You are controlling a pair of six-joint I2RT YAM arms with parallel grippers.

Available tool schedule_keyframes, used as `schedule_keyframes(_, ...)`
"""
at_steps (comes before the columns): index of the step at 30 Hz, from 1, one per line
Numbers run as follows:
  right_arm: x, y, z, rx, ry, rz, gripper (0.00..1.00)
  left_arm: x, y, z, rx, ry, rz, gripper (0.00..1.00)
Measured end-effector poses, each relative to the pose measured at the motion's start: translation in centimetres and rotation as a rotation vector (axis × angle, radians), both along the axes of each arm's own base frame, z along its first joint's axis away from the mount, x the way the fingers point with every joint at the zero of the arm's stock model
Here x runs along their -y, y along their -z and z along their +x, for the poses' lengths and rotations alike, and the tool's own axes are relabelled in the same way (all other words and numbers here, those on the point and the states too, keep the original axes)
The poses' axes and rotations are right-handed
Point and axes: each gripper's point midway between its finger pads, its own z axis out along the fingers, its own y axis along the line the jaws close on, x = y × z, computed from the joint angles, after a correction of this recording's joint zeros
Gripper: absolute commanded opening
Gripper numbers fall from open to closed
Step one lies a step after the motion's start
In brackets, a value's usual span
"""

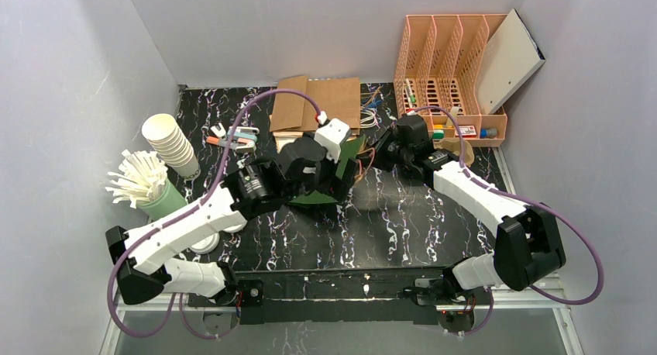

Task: Pack the takeout coffee
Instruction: Open the takeout bag.

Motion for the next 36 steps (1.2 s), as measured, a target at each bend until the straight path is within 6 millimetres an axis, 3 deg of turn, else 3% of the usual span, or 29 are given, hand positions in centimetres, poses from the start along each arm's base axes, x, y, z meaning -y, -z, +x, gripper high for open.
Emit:
schedule_keyframes(3,-0.6,-0.5,-0.2,0.016,-0.014,-0.005,0.01,0.5,-3.1,0.2,0.035,0.008,-0.049,0.81)
schedule_keyframes(6,-1.2,-1.1,-0.3,0.045,-0.027,-0.018,0.01,1.7,-4.2,0.8,0.043,0.019,-0.062,0.68)
schedule_keyframes(9,-1.5,-1.3,-0.6,0.059,-0.033,-0.026,0.01,3.3,-3.1,1.3,0.021,0.041,-0.033,0.61)
schedule_keyframes(12,-1.7,-1.3,-0.7,0.066,-0.036,-0.037,0.01,4.7,-0.6,1.7,-0.015,0.058,0.021,0.56)
schedule_keyframes(17,-1.9,-1.4,-0.8,0.079,-0.04,-0.052,0.01,5.4,1.6,2.3,-0.037,0.061,0.078,0.54)
schedule_keyframes(27,-1.8,-1.2,-0.9,0.08,-0.038,-0.074,0.01,4.9,1.1,3.5,0.012,-0.002,0.085,0.05)
schedule_keyframes(32,-1.6,-1.6,-0.9,0.1,-0.036,-0.079,0.02,3.9,0.8,4.4,0.044,-0.068,0.1,0.0)
schedule_keyframes(36,-1.3,-2.0,-0.9,0.123,-0.034,-0.088,0.18,2.8,0.2,5.2,0.078,-0.126,0.112,0.0)
